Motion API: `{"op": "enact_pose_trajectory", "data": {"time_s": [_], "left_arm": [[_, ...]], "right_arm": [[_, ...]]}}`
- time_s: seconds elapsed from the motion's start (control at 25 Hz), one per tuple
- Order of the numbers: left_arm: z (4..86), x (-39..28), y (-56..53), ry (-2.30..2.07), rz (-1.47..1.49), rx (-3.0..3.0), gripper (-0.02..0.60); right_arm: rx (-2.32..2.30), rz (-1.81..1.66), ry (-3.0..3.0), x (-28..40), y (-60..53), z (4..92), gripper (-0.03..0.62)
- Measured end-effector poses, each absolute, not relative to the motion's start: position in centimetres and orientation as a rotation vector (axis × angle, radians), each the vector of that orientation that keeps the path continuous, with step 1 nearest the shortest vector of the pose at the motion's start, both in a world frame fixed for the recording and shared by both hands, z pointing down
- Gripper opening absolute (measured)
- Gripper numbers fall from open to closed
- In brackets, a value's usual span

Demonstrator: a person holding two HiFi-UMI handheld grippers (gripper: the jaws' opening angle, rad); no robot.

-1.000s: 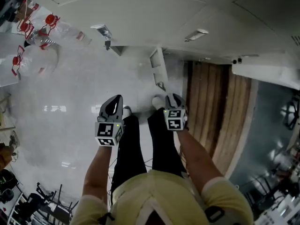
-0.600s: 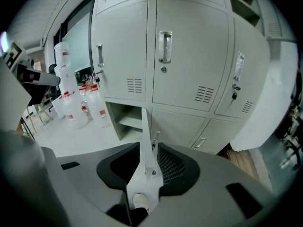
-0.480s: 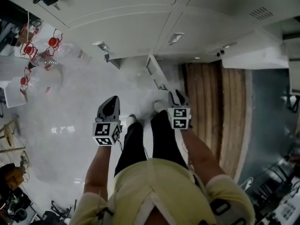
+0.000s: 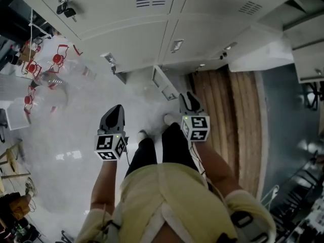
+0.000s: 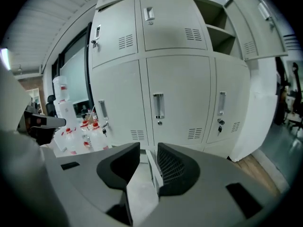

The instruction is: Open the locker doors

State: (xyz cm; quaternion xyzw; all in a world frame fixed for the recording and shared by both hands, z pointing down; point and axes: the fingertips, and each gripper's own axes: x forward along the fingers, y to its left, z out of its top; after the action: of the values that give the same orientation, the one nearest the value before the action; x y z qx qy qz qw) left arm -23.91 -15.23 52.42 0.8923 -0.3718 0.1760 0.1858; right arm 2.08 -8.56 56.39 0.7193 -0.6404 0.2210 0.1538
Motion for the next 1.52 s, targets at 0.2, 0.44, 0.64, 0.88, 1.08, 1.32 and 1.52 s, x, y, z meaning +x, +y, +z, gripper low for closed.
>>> {"op": "enact_pose_trajectory", "data": {"time_s": [0.2, 0.44, 0.64, 0.88, 1.08, 1.32, 1.52], "left_arm": [[49.6, -24.4, -15.7, -1.061, 0.447, 2.533, 0.003], [46.6, -24.0, -16.5, -1.064, 0.382, 2.575, 0.003], [43.4, -23.4, -17.2, -1.063, 0.325, 2.62, 0.003], [39.2, -22.5, -17.3, -1.057, 0.241, 2.667, 0.003], [35.8, -21.7, -17.2, -1.056, 0.176, 2.712, 0.003], [33.1, -20.4, -16.8, -1.039, 0.142, 2.762, 0.003], [32.7, -19.9, -16.3, -1.019, 0.14, 2.772, 0.003]], "right_arm": [[2.138, 0.641, -1.869, 1.6, -8.1, 52.5, 0.114], [2.195, 0.557, -1.916, 1.2, -8.3, 47.6, 0.112], [2.211, 0.465, -1.996, 0.5, -9.3, 43.3, 0.112], [2.228, 0.376, -2.079, -0.1, -9.5, 39.1, 0.102], [2.248, 0.309, -2.137, 0.0, -9.1, 35.9, 0.083], [2.261, 0.244, -2.183, 0.3, -8.6, 33.2, 0.057], [2.26, 0.275, -2.169, 0.3, -8.7, 33.1, 0.005]]}}
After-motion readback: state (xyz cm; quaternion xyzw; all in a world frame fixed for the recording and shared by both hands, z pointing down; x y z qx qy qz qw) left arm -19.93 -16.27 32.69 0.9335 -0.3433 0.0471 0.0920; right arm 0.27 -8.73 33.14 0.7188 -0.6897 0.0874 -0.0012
